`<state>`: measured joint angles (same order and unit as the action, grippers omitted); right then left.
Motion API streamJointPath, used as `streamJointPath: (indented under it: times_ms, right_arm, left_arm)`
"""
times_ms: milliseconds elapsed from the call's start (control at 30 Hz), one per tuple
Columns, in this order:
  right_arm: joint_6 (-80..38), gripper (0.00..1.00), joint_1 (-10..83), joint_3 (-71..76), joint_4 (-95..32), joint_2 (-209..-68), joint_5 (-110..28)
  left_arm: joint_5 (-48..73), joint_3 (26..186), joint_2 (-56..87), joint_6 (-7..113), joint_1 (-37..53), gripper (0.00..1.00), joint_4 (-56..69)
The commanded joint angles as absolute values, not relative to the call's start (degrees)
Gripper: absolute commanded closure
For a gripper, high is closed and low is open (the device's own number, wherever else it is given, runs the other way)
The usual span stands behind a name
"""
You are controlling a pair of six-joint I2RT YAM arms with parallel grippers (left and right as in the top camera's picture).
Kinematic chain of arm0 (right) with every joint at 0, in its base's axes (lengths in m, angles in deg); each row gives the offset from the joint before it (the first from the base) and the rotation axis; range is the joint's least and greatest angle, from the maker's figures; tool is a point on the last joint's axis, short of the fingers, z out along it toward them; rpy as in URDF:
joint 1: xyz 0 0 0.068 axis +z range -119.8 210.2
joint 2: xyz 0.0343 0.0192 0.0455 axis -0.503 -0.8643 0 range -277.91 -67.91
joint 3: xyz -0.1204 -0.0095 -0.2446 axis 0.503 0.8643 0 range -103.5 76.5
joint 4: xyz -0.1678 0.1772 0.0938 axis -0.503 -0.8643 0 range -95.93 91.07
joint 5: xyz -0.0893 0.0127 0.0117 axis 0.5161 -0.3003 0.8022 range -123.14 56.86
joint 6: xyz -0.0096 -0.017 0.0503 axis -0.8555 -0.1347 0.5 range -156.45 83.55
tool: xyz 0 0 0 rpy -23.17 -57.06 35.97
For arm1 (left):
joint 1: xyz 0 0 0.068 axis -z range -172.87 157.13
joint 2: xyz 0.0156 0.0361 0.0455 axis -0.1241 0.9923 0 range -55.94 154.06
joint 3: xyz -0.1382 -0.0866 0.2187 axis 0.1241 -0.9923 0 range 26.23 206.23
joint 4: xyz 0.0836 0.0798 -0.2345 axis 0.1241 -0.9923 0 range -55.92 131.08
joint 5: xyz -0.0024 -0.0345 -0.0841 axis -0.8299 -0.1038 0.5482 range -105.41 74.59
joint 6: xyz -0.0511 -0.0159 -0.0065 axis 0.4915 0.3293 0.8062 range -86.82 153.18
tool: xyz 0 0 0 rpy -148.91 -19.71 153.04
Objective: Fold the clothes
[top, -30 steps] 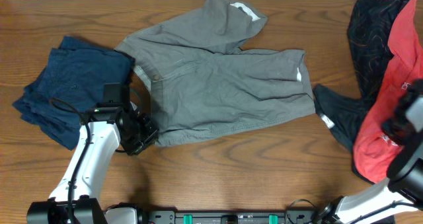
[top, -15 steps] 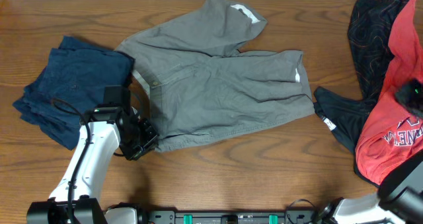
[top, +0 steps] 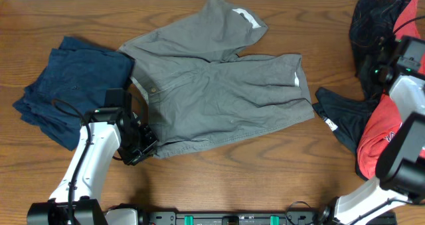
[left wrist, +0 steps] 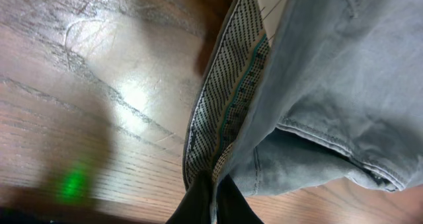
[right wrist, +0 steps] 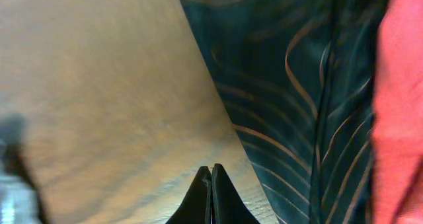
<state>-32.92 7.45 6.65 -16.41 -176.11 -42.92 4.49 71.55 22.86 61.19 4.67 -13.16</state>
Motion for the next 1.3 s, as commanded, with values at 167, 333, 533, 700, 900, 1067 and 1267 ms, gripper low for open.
streamJointPath:
  times_ms: [167, 333, 533, 700, 900, 1067, 1267]
  right_arm:
    - [-37.0, 0.99, 7.8, 7.3, -30.5, -178.8, -51.7]
    - [-39.3, 0.99, 7.8, 7.5, -37.0, -178.9, -54.7]
    - [-39.0, 0.97, 7.8, 11.1, -32.7, -179.3, -45.6]
    - [-27.3, 0.99, 6.1, 13.8, -31.5, -179.6, -23.8]
    - [-13.9, 0.99, -0.7, 13.7, -35.2, -178.5, -10.7]
    - [-11.4, 0.99, -6.0, 12.6, -36.9, -173.4, -15.8]
    - [-20.2, 0.8, -4.5, 12.4, -35.1, -160.7, -39.1]
  left_arm:
    - [3.1, 71.4, 22.6, 60.2, 4.8, 0.94, -11.5]
    - [3.1, 71.4, 22.6, 60.2, 4.8, 0.94, -10.9]
    - [3.1, 71.4, 22.6, 60.2, 4.8, 0.94, -10.9]
    - [3.1, 71.4, 22.6, 60.2, 4.8, 0.94, -10.9]
    - [3.1, 71.4, 22.6, 60.2, 4.9, 0.94, -10.9]
    - [3.1, 71.4, 22.6, 60.2, 4.8, 0.94, -11.0]
    - [3.1, 71.4, 22.6, 60.2, 4.8, 0.94, -11.1]
